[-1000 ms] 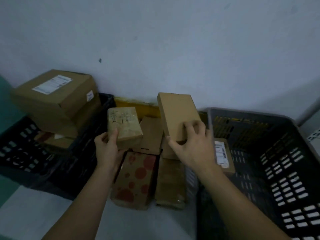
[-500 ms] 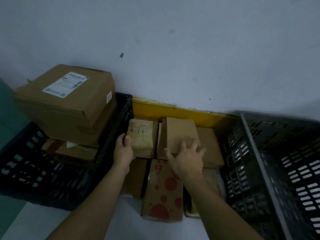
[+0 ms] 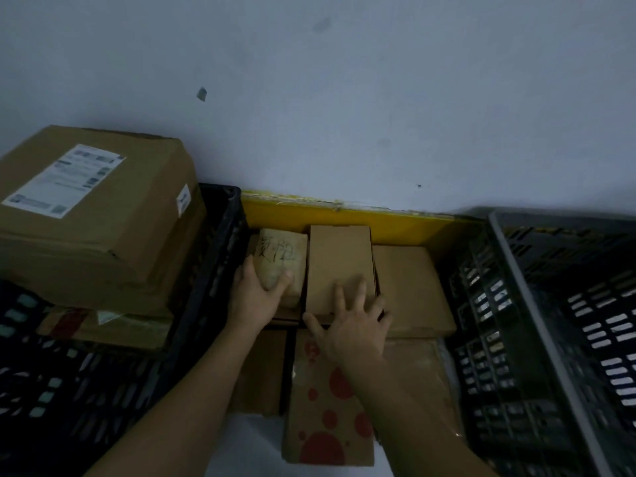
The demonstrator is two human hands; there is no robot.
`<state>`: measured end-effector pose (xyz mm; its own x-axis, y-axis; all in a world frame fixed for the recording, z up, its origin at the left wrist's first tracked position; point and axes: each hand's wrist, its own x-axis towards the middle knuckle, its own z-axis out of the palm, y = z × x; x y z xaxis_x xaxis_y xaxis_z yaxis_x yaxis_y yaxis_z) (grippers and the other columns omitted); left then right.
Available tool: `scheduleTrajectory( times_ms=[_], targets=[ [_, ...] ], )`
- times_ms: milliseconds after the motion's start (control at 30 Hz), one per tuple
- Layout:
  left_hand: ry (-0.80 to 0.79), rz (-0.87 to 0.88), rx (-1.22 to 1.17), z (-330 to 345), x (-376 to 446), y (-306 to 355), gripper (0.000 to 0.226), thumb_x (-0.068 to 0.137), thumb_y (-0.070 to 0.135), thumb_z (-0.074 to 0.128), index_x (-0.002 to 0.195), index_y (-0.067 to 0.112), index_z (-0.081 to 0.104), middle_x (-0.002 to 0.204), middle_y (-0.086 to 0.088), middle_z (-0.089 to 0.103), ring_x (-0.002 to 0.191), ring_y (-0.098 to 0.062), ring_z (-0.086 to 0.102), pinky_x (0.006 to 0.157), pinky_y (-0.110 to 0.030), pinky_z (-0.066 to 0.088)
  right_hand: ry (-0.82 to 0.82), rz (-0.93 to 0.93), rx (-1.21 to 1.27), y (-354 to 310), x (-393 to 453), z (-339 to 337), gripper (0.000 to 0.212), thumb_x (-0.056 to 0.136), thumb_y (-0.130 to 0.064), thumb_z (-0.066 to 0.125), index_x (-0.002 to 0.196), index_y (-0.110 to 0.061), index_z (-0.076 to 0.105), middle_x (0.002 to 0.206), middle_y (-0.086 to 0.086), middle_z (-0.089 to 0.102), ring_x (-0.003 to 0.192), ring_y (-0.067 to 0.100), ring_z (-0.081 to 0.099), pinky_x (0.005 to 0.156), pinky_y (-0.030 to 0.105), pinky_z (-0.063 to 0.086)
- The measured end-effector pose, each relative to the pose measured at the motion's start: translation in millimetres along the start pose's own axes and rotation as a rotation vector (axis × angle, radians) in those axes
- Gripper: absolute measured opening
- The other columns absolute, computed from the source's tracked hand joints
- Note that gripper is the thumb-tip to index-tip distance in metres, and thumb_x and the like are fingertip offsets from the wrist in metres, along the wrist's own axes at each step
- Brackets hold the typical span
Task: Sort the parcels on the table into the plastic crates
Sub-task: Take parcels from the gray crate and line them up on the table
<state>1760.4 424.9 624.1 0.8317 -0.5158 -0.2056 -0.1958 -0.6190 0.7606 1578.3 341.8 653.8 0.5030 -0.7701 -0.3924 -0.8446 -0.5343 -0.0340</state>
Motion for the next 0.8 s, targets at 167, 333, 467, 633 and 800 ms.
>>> scheduleTrajectory(
  times_ms=[167, 333, 467, 633, 800],
  targets=[
    [0.013, 0.076, 0.242, 6, 3, 5, 0.104, 0.093, 0.084, 0.043, 0.17, 0.023, 0.007, 0.174, -0.01, 0.02, 0.155, -0.039, 0.029, 0.119, -0.06, 0.037, 0.01, -0.009, -0.032, -2, 6, 4, 0.103, 0.09, -0.095, 0.011, 0.17, -0.036, -0.015, 0.176, 0.014, -0.029, 0.16, 0.056, -0.006, 0.125, 0.069, 0.013],
    [0.07, 0.154, 0.436, 6, -4, 11, 0.089, 0.101, 0.076, 0.029, 0.169, 0.022, 0.014, 0.176, -0.013, 0.016, 0.159, -0.038, 0.018, 0.124, -0.063, 0.026, 0.034, -0.023, -0.006, 4, 3, 4, 0.1, 0.09, -0.094, 0.008, 0.17, -0.038, -0.016, 0.176, 0.012, -0.031, 0.161, 0.054, -0.012, 0.127, 0.07, 0.008],
    [0.102, 0.233, 0.535, -2, -13, 13, 0.082, 0.104, 0.07, 0.031, 0.168, 0.021, 0.02, 0.176, -0.014, 0.014, 0.162, -0.037, 0.011, 0.128, -0.064, 0.017, 0.122, -0.032, 0.052, 27, -4, -2, 0.096, 0.093, -0.092, 0.003, 0.17, -0.038, -0.015, 0.177, 0.01, -0.029, 0.163, 0.047, -0.016, 0.129, 0.068, 0.004],
    [0.144, 0.42, 0.618, 3, -46, 20, 0.079, 0.105, 0.066, 0.027, 0.167, 0.017, 0.026, 0.176, -0.017, 0.017, 0.163, -0.036, 0.01, 0.129, -0.064, 0.014, 0.264, -0.002, 0.086, 78, -24, -3, 0.09, 0.099, -0.087, 0.009, 0.172, -0.036, -0.008, 0.179, 0.01, -0.02, 0.166, 0.042, -0.009, 0.131, 0.065, 0.007],
    [0.074, 0.57, 0.584, 30, -99, 26, 0.079, 0.105, 0.068, 0.027, 0.168, 0.02, 0.028, 0.177, -0.012, 0.017, 0.164, -0.033, 0.009, 0.131, -0.06, 0.009, 0.233, 0.147, 0.113, 129, -67, 33, 0.097, 0.092, -0.092, 0.014, 0.171, -0.039, -0.006, 0.181, 0.012, -0.01, 0.165, 0.043, 0.001, 0.13, 0.065, 0.014]
  ],
)
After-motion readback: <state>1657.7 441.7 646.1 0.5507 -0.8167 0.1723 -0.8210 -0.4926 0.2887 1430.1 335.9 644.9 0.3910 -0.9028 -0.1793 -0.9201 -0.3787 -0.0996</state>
